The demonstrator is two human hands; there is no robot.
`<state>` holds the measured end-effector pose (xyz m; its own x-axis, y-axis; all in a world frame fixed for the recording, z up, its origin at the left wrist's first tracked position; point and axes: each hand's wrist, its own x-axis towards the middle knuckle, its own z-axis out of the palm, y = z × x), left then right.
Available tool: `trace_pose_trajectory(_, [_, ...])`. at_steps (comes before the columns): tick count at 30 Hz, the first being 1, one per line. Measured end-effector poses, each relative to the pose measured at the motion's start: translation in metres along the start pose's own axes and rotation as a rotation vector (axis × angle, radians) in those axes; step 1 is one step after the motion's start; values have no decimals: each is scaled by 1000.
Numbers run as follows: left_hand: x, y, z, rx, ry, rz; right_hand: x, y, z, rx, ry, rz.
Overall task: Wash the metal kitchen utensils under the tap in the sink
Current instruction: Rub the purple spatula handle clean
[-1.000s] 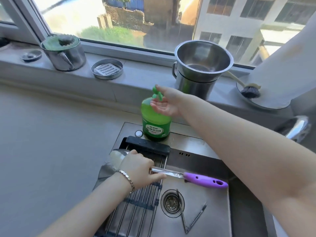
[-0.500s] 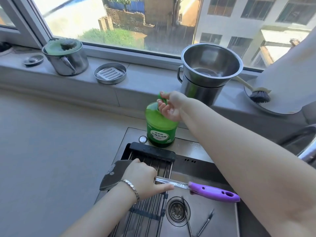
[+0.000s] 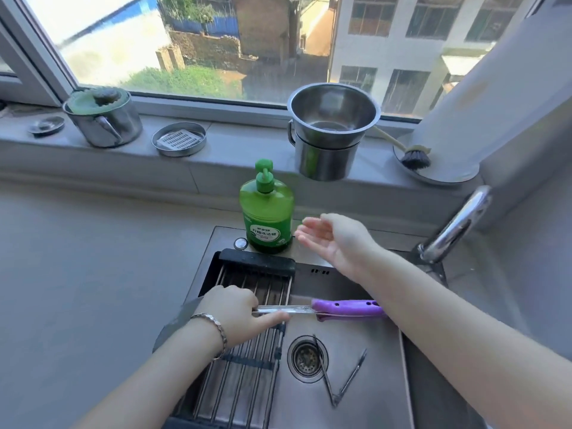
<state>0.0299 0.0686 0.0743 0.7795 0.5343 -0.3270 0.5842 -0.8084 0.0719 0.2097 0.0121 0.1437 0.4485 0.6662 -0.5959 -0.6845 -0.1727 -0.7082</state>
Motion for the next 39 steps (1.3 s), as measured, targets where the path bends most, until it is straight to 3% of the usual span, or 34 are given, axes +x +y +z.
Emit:
trace_pose_trajectory(3, [-9, 13, 1, -51, -43, -16, -51, 42, -49, -456, 80, -361])
trace_pose_trajectory(7, [-18, 39, -1, -1, -25, 60, -85, 103, -97, -1450, 54, -955])
trace_pose_trajectory(9, [-22, 46, 0, 42, 5, 90, -90, 116, -119, -1651, 109, -1064])
trace_pose_trajectory(13, [-33, 50, 1, 56, 47, 56, -102, 107, -158, -1629, 391, -914])
trace_pose_trajectory(15, [-38, 58, 0, 39, 76, 34, -106, 113, -152, -1665, 428, -969])
trace_pose_trajectory(19, [-44, 71, -2, 8, 112, 32, -110, 130, -135, -1785, 265, -1099])
trace_pose_trajectory(24, [-52, 72, -3, -17, 121, 14, -115, 113, -153, -1728, 447, -928])
trace_pose_trajectory(29, [-52, 81, 2, -65, 79, 36, -117, 124, -139, -1824, 321, -956])
trace_pose_trajectory(33, [-54, 78, 4, -141, 77, 2, -119, 105, -157, -1786, 407, -899])
trace_pose_trajectory(39, [-48, 89, 3, -196, 105, 29, -117, 115, -149, -1840, 256, -1045])
